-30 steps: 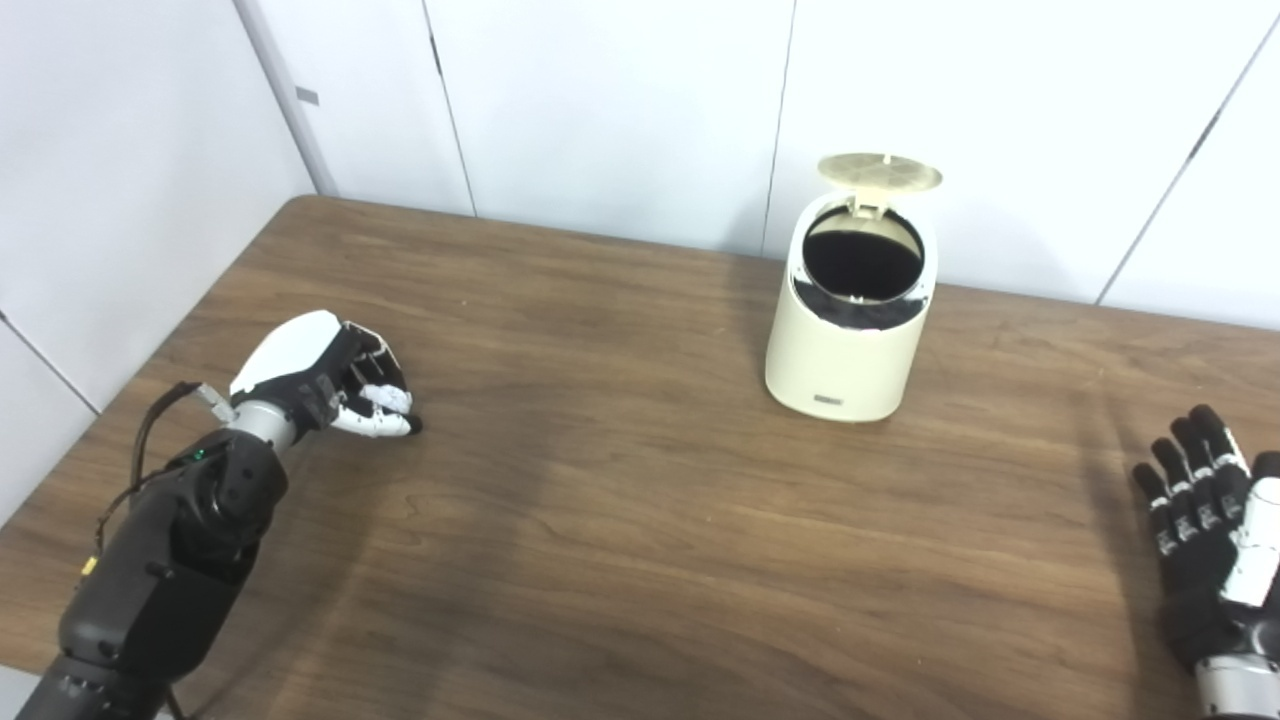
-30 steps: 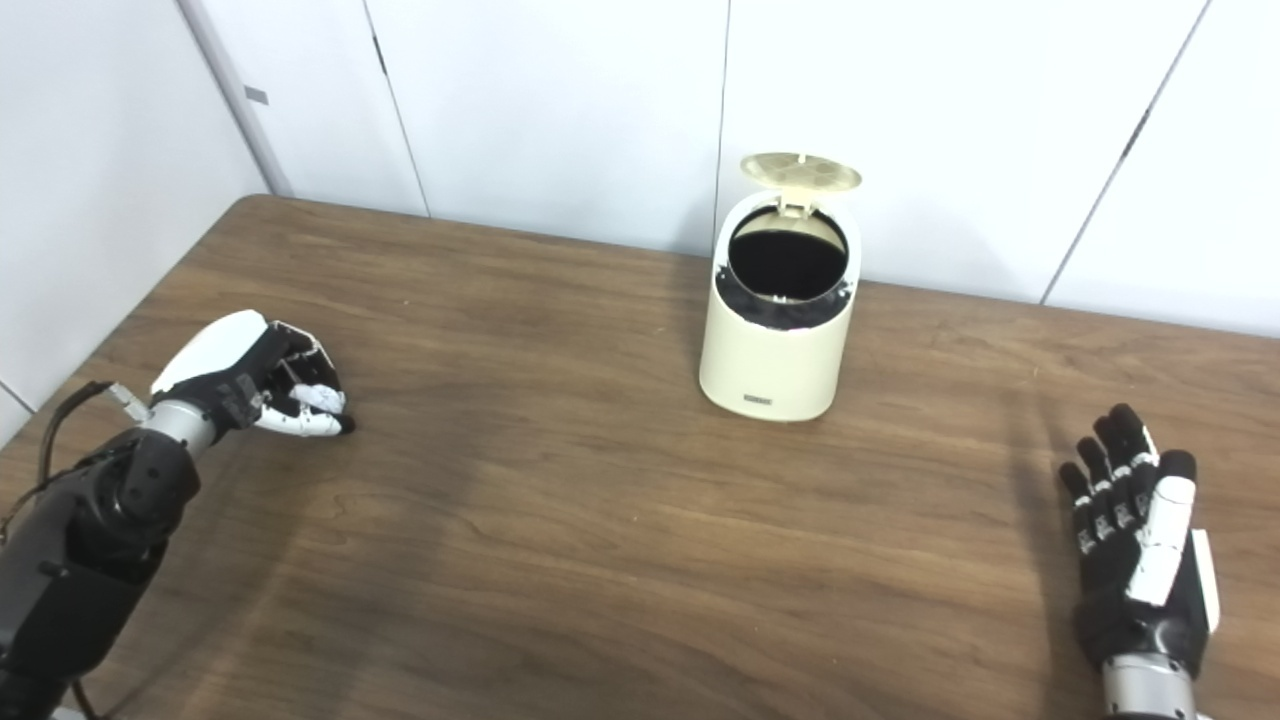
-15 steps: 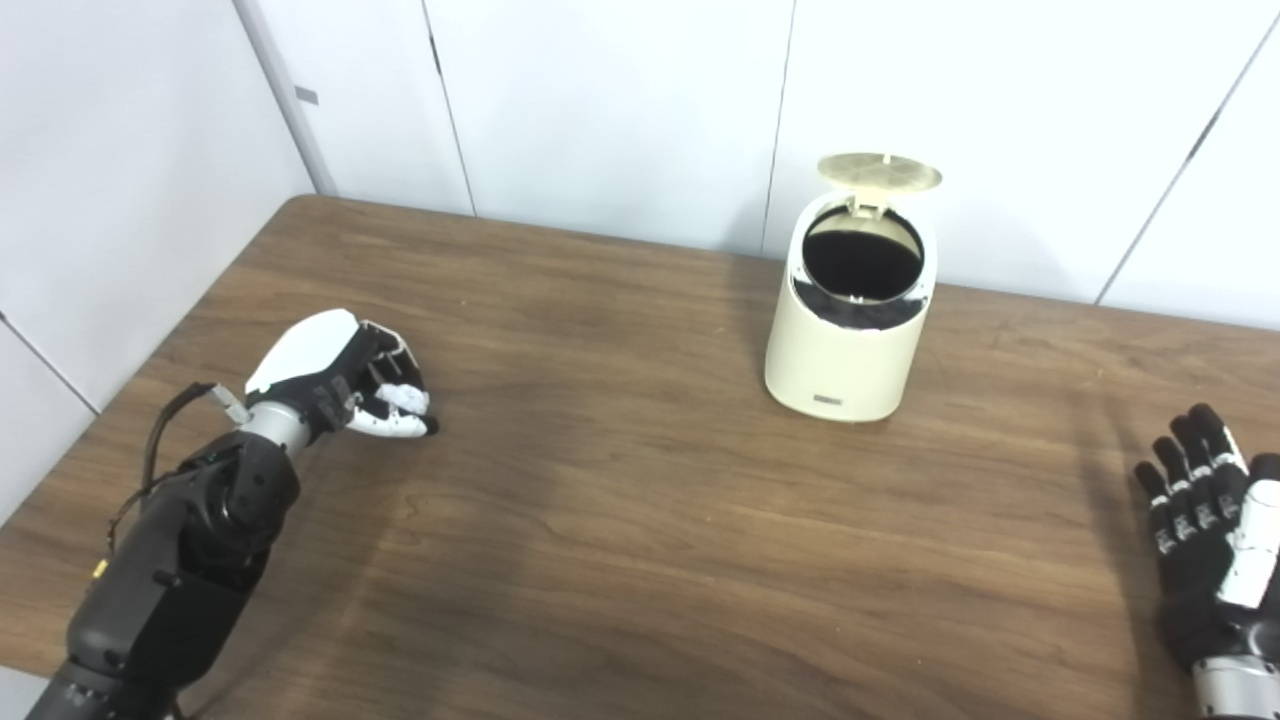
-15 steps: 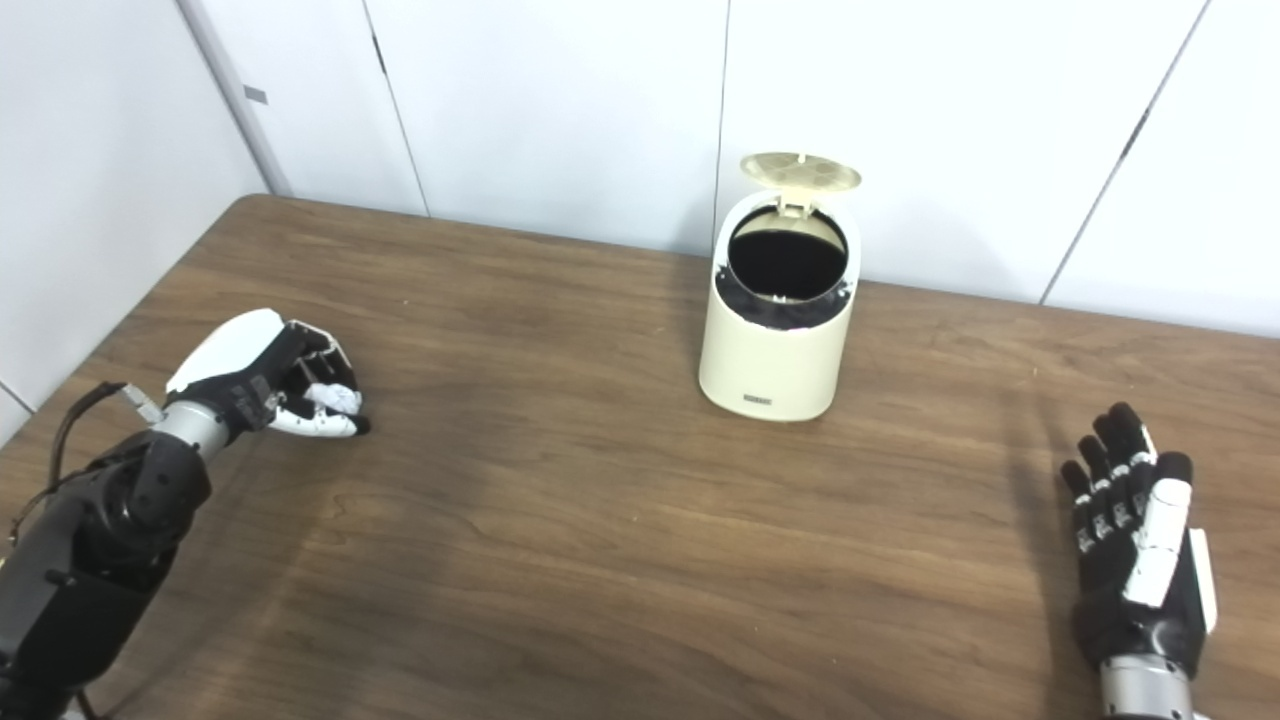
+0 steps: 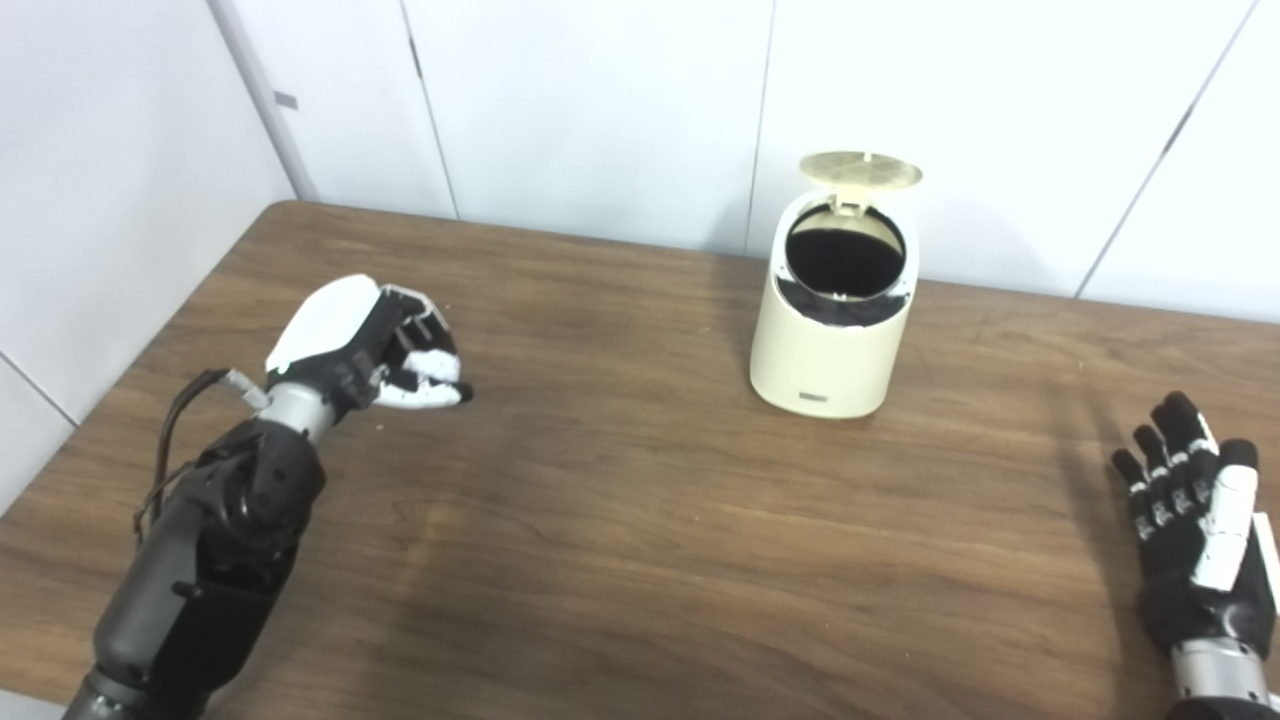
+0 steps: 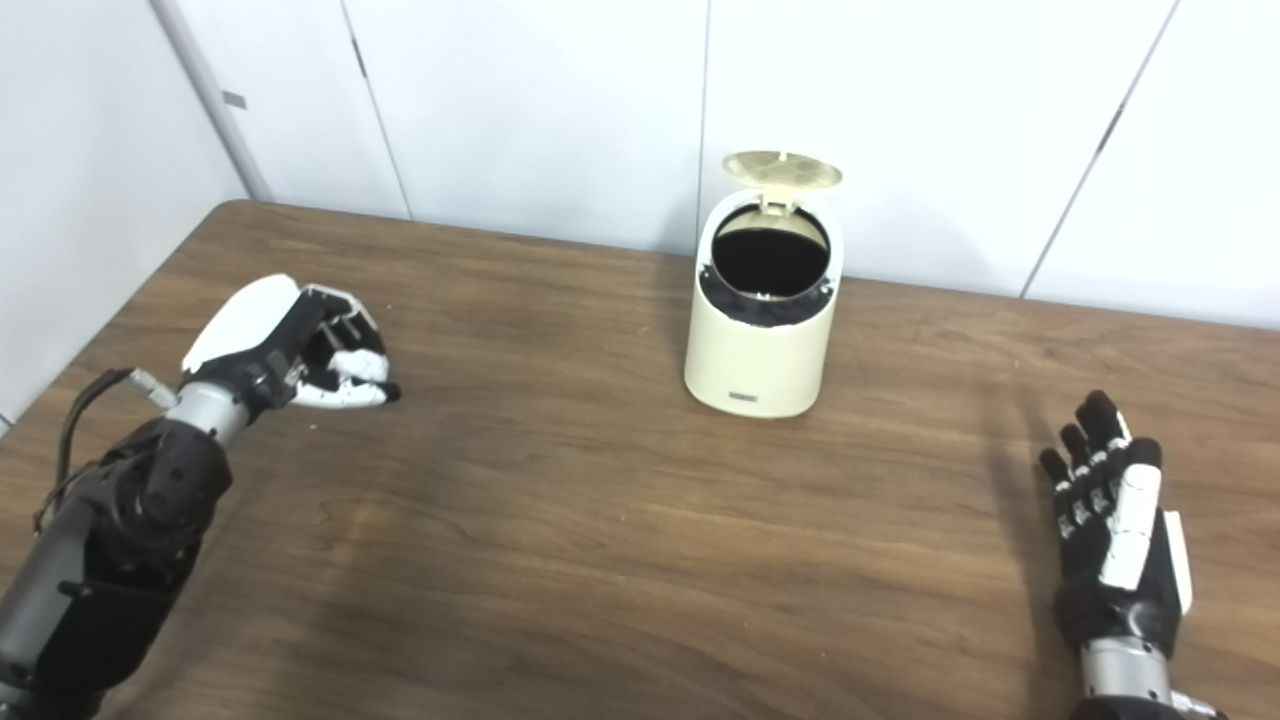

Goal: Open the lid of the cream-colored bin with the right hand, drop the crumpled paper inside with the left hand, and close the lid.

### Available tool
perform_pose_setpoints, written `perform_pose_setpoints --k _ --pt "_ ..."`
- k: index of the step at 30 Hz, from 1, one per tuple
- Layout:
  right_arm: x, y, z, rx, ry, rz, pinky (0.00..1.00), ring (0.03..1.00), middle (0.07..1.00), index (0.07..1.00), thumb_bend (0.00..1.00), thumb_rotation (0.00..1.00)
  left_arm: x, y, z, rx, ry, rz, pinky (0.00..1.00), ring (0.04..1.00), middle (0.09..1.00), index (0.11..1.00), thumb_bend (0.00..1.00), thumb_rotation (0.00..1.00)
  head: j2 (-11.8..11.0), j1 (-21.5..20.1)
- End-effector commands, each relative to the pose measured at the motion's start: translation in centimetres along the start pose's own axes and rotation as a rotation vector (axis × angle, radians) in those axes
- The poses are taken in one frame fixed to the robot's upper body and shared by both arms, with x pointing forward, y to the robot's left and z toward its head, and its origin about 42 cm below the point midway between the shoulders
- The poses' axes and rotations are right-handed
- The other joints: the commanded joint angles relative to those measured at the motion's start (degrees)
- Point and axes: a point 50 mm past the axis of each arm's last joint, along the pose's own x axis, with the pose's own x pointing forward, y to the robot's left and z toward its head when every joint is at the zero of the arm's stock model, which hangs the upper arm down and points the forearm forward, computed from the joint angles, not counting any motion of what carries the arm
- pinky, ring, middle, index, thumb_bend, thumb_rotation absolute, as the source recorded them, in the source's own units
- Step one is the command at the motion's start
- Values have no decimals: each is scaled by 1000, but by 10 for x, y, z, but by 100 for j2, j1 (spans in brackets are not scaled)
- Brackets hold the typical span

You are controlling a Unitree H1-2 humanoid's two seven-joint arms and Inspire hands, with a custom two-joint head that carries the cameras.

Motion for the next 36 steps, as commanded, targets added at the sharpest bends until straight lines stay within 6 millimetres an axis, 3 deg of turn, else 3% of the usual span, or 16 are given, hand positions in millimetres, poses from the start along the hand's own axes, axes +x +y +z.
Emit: perform_pose_setpoints --k 1,7,14,19,22,28,36 --pt "-1 1 -7 -6 16 12 929 974 975 948 466 1000 7 19 17 26 -53 69 461 419 497 497 501 0 -7 -26" --pt "-2 1 -8 -22 20 27 959 981 981 974 475 1000 14 17 45 23 -150 87 515 427 493 488 503 0 -42 -204" --pt "0 2 -8 -25 19 31 977 982 981 972 477 1000 25 16 78 19 -223 108 445 413 500 488 502 0 -69 -236" --pt "2 3 -10 -25 21 34 972 983 984 962 458 1000 33 14 93 5 -266 116 436 407 491 500 501 0 -135 -263" --pt "3 5 -12 -24 23 34 969 978 978 958 473 1000 36 13 102 -10 -293 120 374 403 483 494 478 0 -173 -324" --pt "5 7 -14 -35 19 36 924 960 960 938 498 988 39 13 118 -13 -318 122 374 403 486 491 476 0 -235 -353" --pt "5 9 -15 -42 16 32 935 959 960 937 495 988 45 12 142 -41 -390 135 332 391 480 508 472 0 -364 -460"
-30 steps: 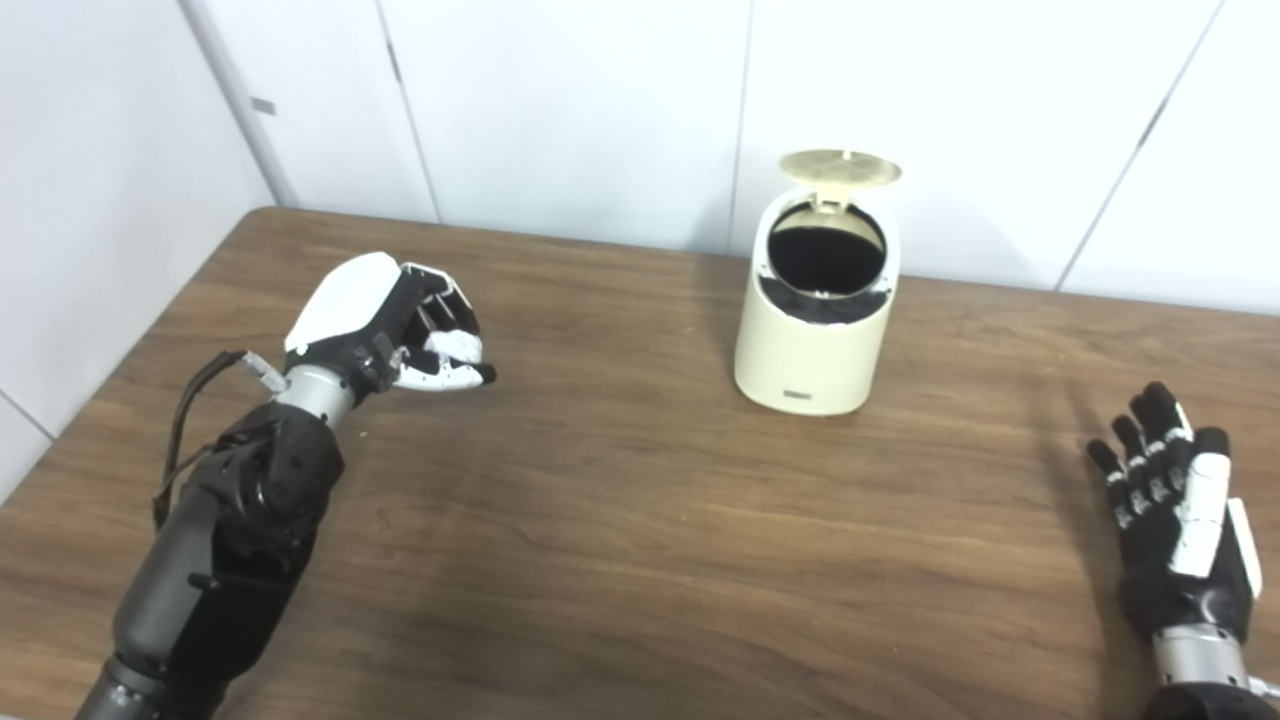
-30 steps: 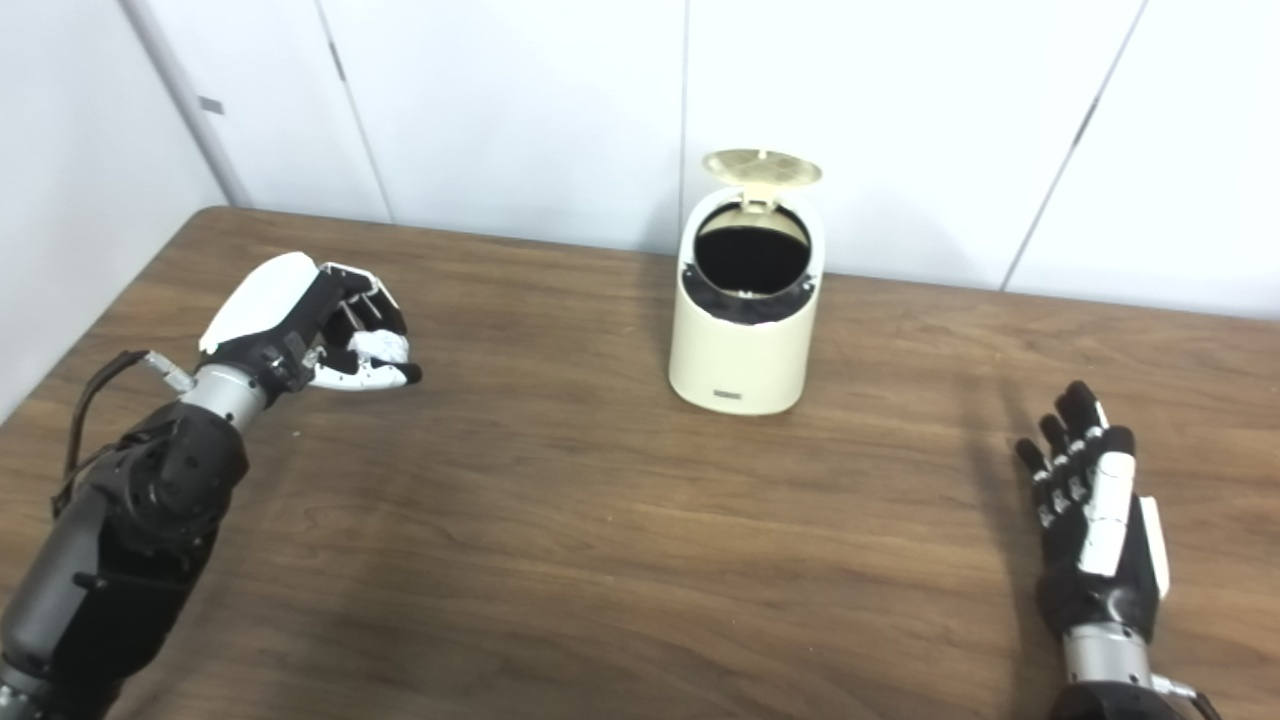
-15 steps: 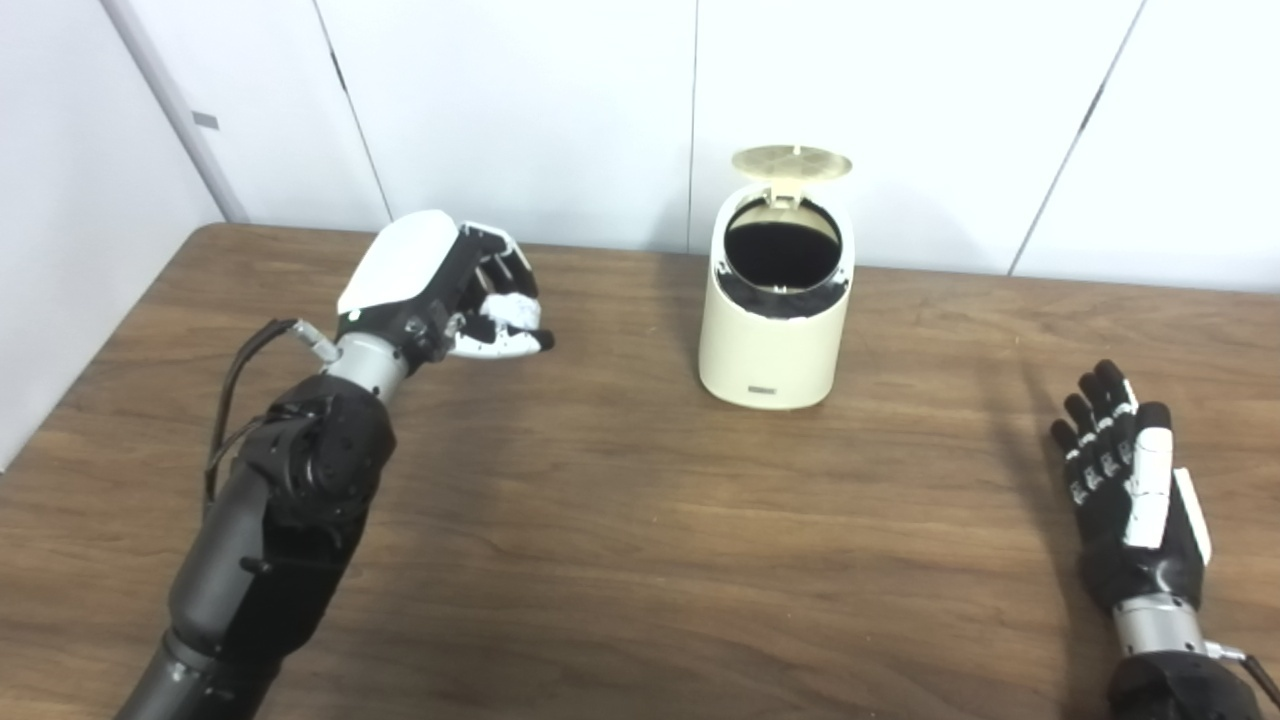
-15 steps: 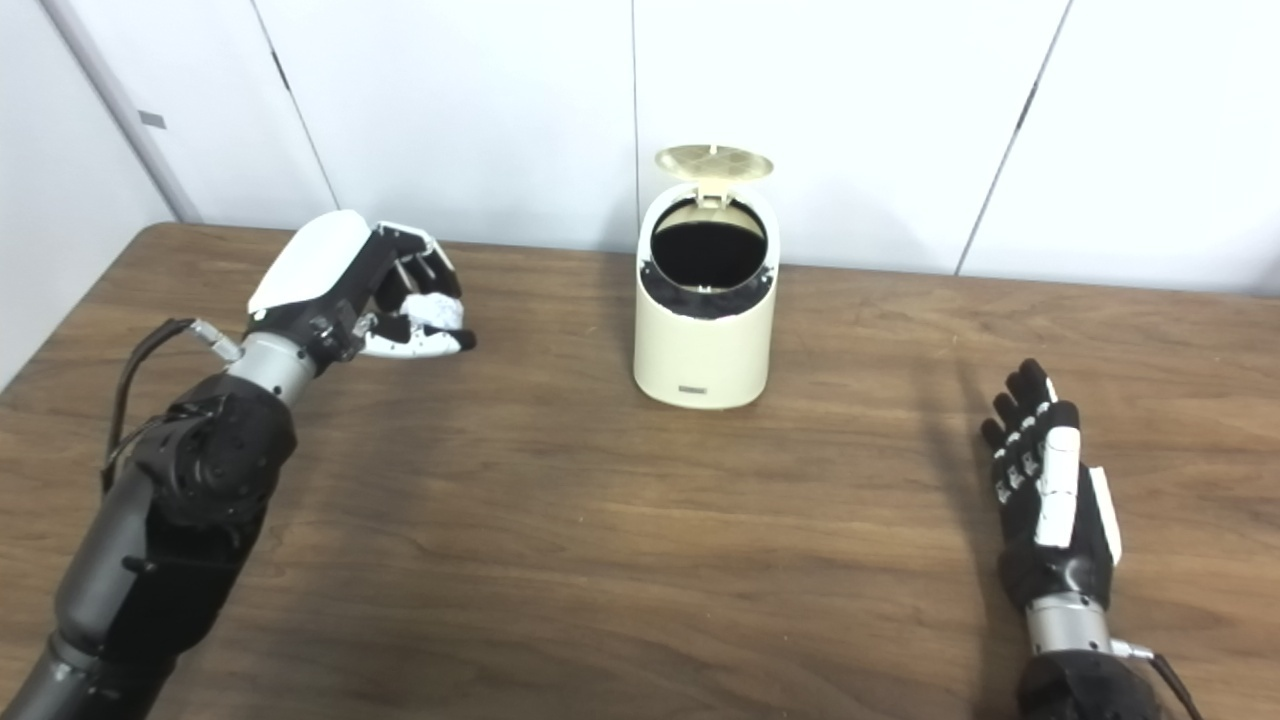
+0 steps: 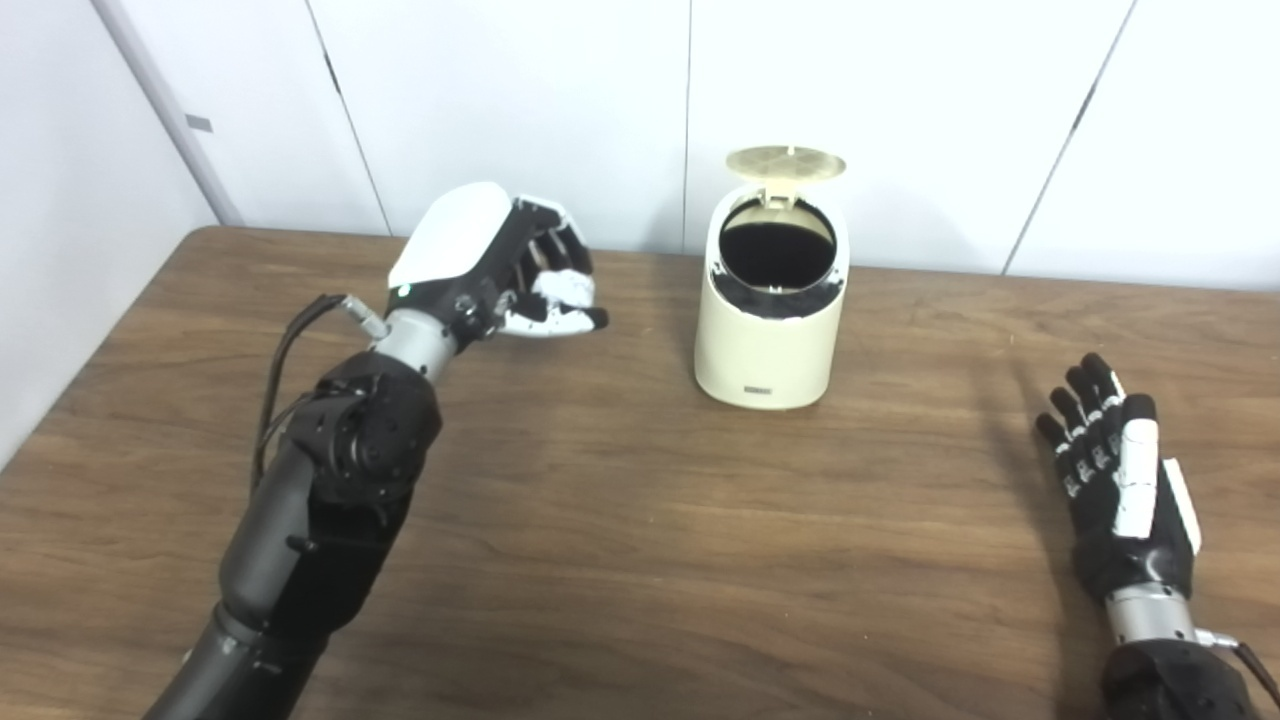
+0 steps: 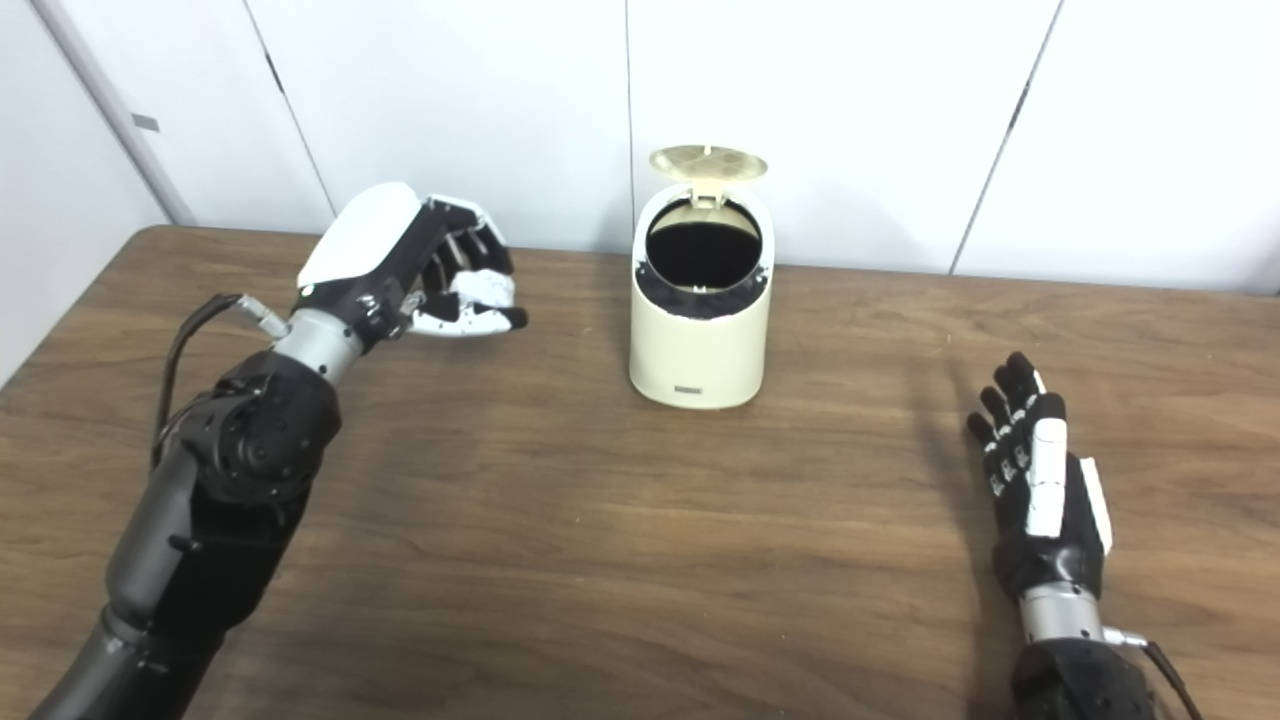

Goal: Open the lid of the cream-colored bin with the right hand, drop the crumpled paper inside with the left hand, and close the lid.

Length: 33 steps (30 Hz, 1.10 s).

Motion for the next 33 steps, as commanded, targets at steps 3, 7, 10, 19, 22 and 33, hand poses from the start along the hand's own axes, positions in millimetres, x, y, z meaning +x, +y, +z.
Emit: perform_pose_setpoints --k 3,7,10,19,22,33 --pt "-5 5 -14 21 22 -3 926 954 955 935 486 972 16 17 19 20 -85 84 327 398 494 491 472 0 -4 -46" --pt "-8 8 -15 22 25 3 925 951 956 943 468 984 21 21 28 19 -114 92 332 391 487 503 472 0 -22 -68" --pt "-8 10 -16 8 27 2 933 954 959 947 464 991 25 23 35 16 -131 97 327 390 481 514 471 0 -44 -94" --pt "-7 18 -22 25 37 -21 957 949 940 917 490 965 33 11 58 -9 -145 98 330 382 483 518 470 0 -53 -256" --pt "-8 22 -24 27 45 -21 975 958 948 923 507 979 37 8 63 -11 -159 87 369 380 484 519 472 0 -63 -318" --pt "-12 29 -29 17 47 -22 968 954 949 923 477 999 55 -8 76 -16 -211 106 344 380 485 508 472 0 -155 -545"
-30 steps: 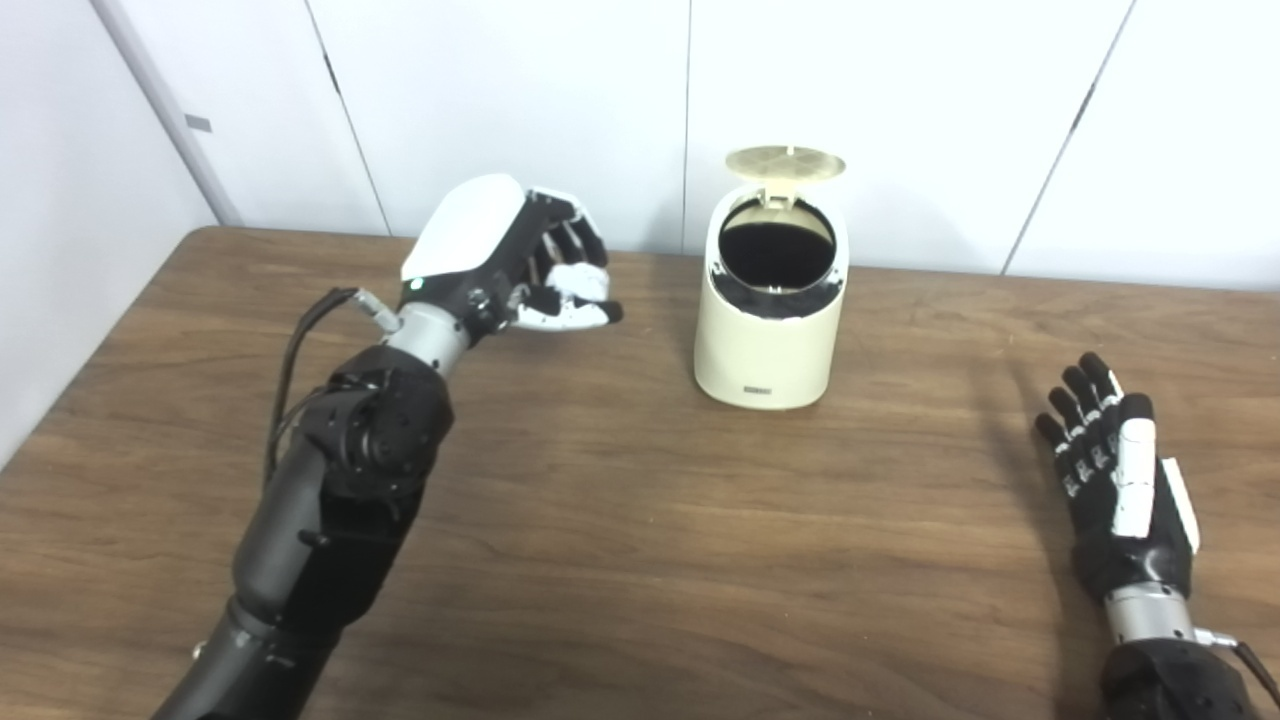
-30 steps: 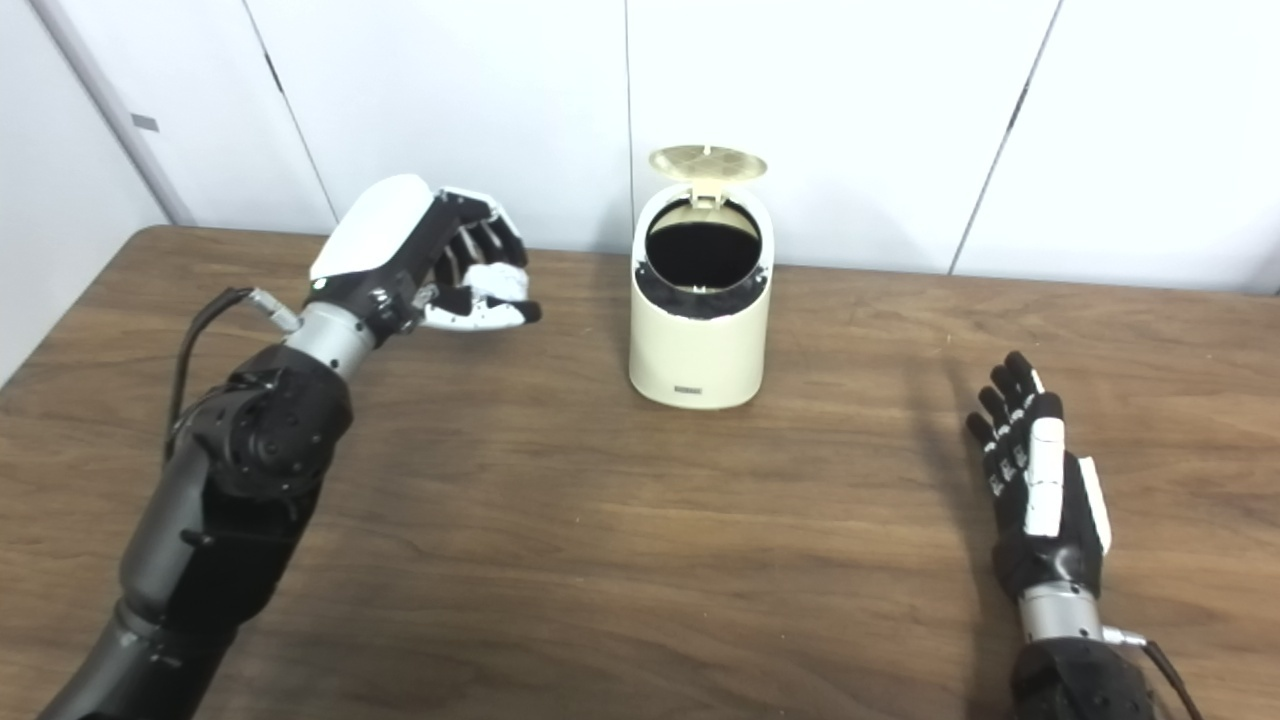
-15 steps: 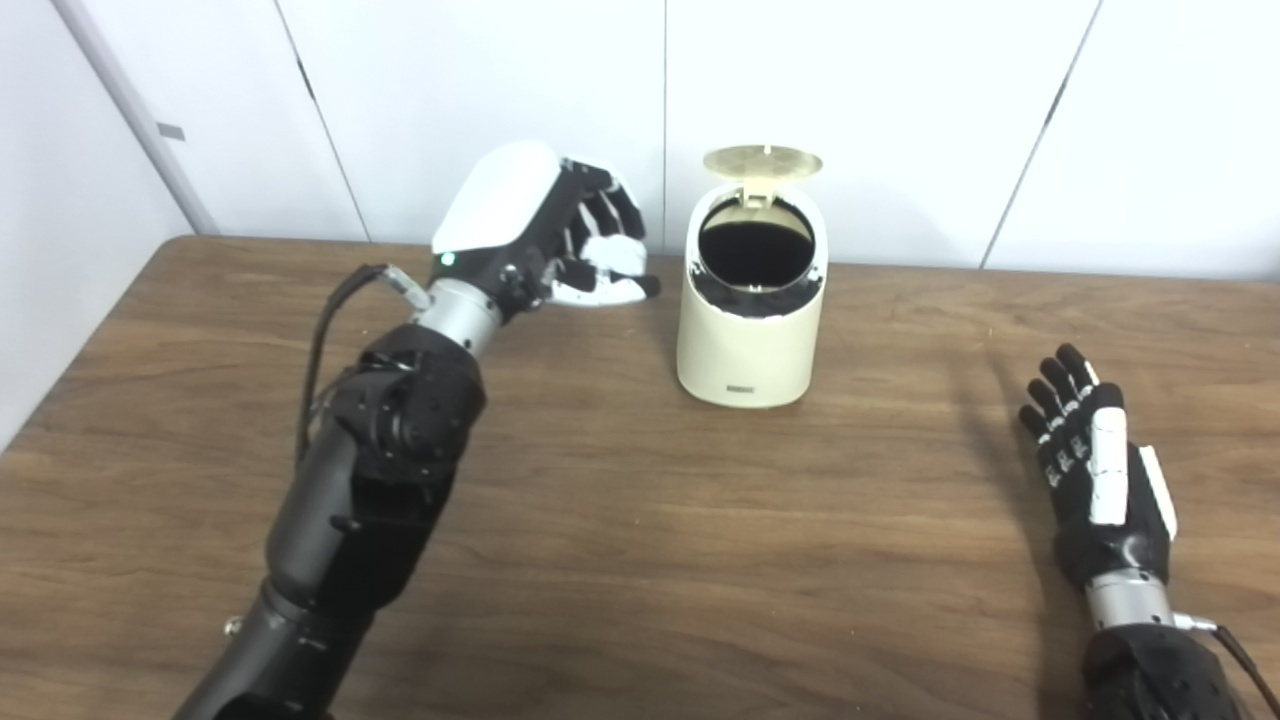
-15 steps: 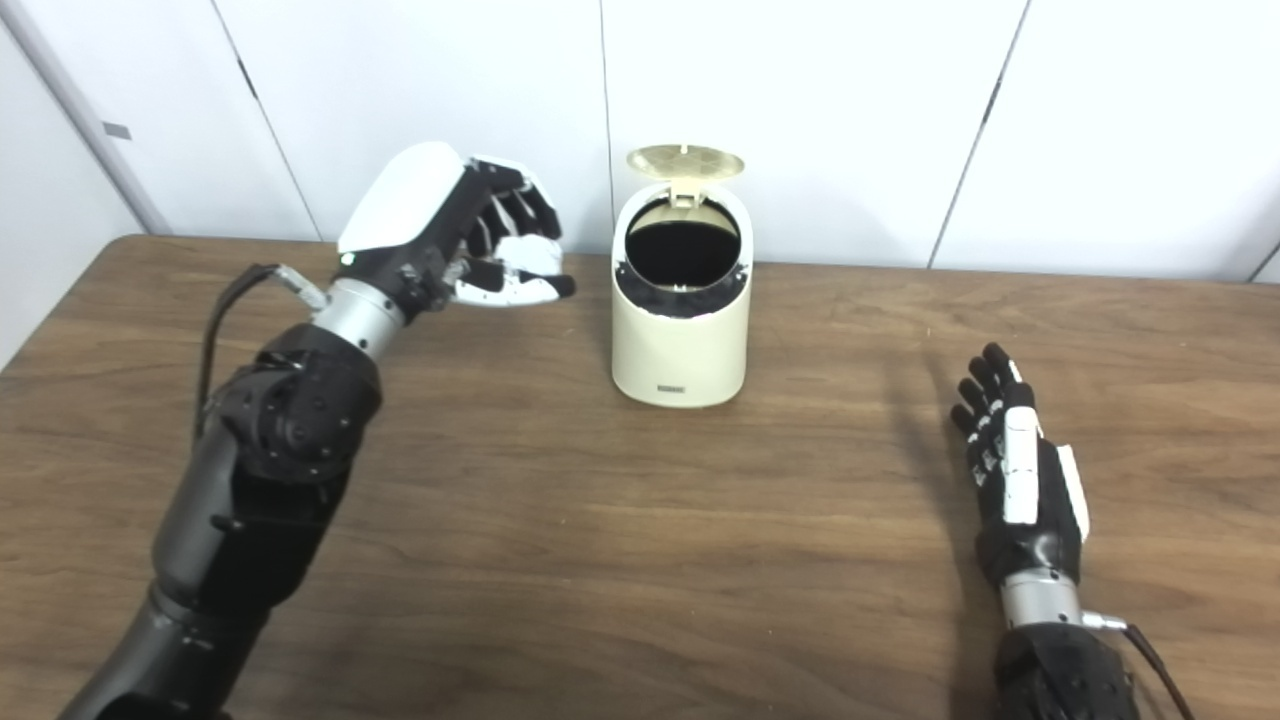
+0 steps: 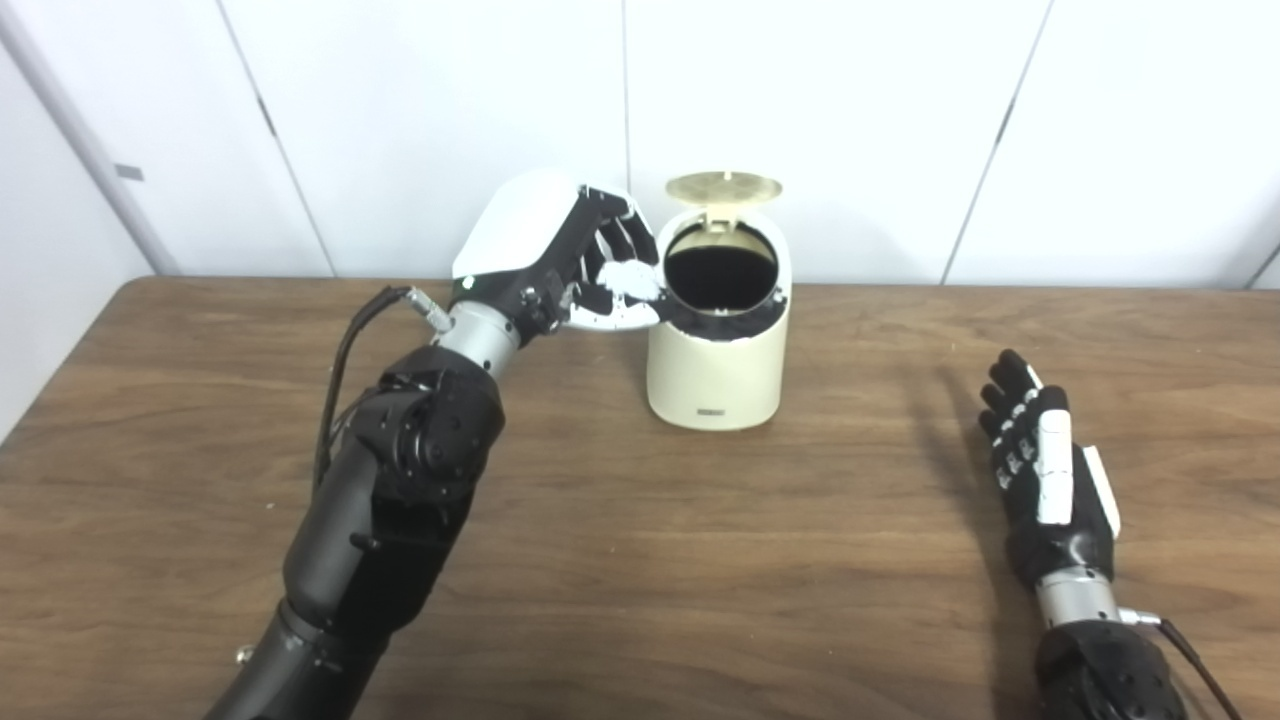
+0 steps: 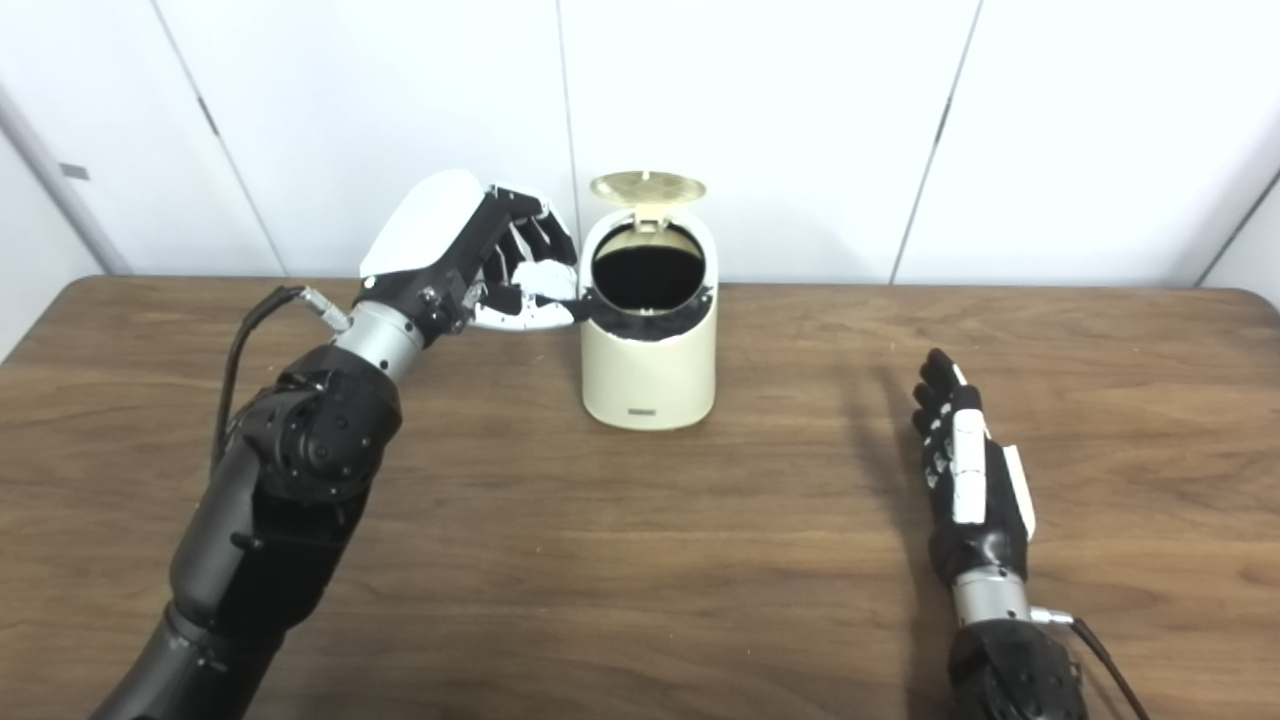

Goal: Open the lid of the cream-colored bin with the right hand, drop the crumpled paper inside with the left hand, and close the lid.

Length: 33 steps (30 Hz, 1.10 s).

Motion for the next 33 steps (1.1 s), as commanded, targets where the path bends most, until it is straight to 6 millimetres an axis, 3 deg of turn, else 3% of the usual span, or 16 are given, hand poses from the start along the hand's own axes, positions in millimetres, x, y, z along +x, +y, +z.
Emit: perform_pose_setpoints --k 1,10,22,33 --pt "-16 9 -24 26 52 -6 967 953 949 924 474 1000 15 13 17 32 -82 116 335 378 485 509 471 0 -4 -10" --pt "-18 5 -27 29 53 -15 971 954 950 926 472 1000 28 -4 27 20 -79 126 291 390 491 516 468 0 -32 -39" --pt "-22 7 -28 37 60 -9 951 927 929 913 469 956 47 -10 43 31 -74 95 301 380 502 523 468 0 -55 -62" --pt "-25 6 -28 24 77 -5 941 937 935 914 454 999 56 -18 44 46 -59 85 300 378 497 530 467 0 -59 -72"
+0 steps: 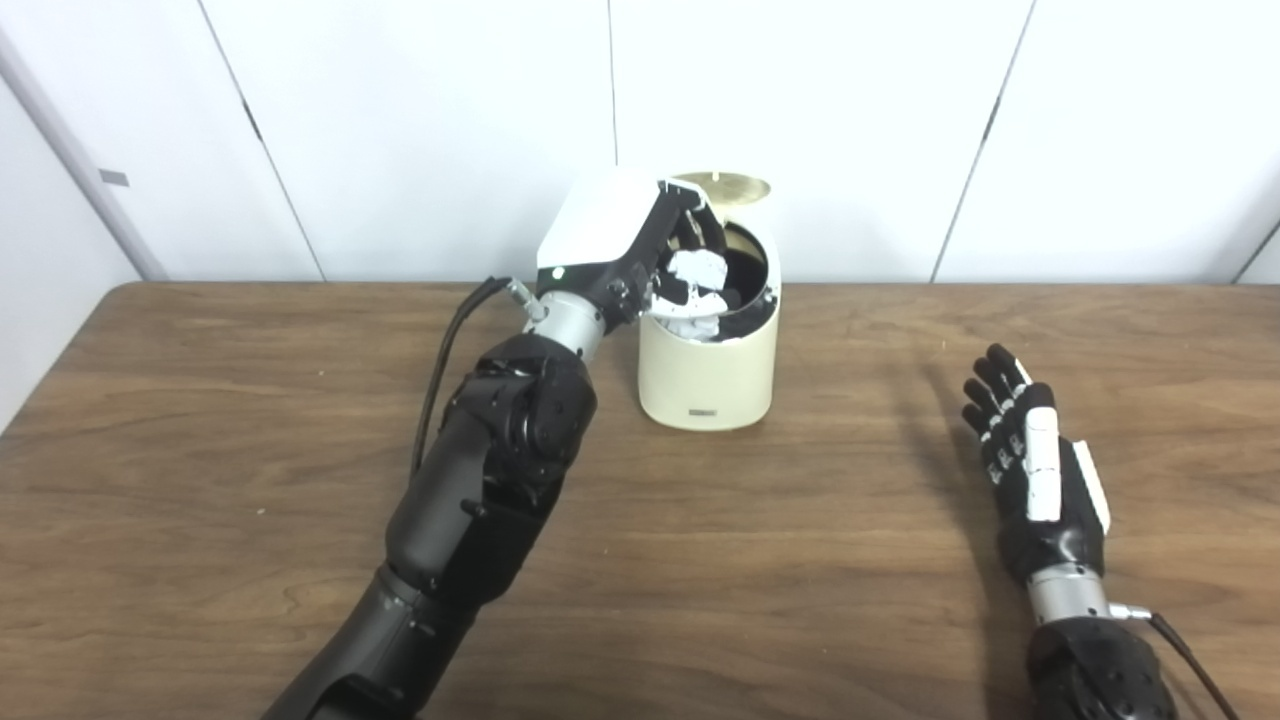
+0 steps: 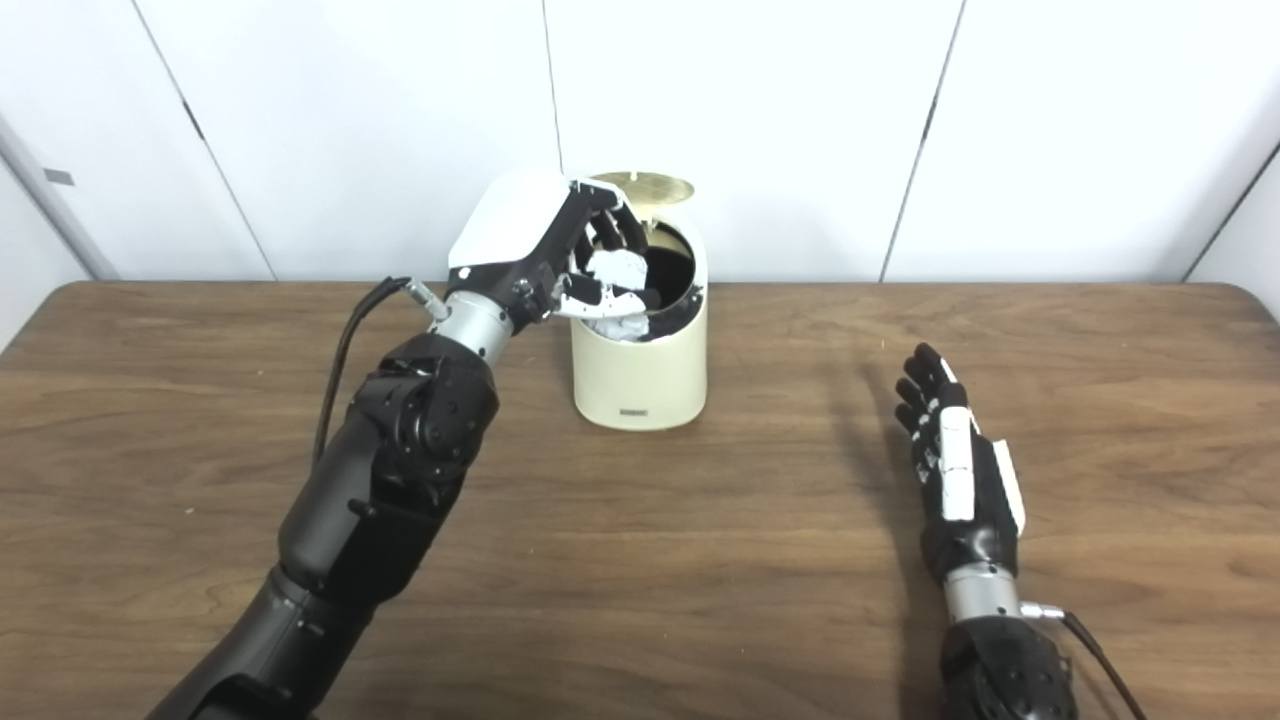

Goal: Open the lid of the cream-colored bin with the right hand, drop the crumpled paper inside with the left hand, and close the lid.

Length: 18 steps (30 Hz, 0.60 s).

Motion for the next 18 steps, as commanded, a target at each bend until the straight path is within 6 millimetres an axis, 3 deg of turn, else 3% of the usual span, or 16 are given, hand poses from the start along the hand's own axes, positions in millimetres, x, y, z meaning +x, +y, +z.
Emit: perform_pose_setpoints --k 1,18 --pt "-23 6 -28 33 96 -6 936 937 935 914 454 1000 15 20 15 21 -54 81 303 379 497 529 467 0 0 -3" --pt "-26 2 -27 37 101 -9 944 961 947 920 477 1000 23 2 9 46 -67 174 310 422 543 495 470 0 37 -33"
